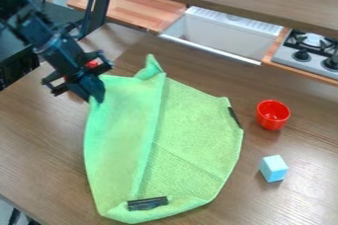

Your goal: Unfold the cloth from top right to bottom left

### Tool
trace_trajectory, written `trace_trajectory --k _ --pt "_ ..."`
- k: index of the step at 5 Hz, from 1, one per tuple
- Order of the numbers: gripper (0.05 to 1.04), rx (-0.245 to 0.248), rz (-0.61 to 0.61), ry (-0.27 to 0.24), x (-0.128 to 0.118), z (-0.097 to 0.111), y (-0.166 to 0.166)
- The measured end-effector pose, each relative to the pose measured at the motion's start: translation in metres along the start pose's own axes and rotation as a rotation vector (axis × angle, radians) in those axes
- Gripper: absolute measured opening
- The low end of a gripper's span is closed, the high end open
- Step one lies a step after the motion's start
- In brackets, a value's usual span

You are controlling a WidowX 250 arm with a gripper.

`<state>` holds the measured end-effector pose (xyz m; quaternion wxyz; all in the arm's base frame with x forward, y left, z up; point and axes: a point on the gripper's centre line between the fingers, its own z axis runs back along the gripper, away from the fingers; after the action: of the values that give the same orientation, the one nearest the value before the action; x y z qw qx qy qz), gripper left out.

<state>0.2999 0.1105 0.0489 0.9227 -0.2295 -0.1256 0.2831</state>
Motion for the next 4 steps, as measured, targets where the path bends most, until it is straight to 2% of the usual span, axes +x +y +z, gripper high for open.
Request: trace_trajectory --k 1,2,3,4 --pt "0.059 -0.023 0.057 0.038 -0.005 0.007 0.016" --pt "0.059 -0.025 0.109 0.061 -0.009 0.013 0.024" --pt "0.059 -0.005 0.142 0.066 -0.012 0.017 0.034" --pt "0.059 0.057 0.192 0.058 -0.011 0.017 0.045"
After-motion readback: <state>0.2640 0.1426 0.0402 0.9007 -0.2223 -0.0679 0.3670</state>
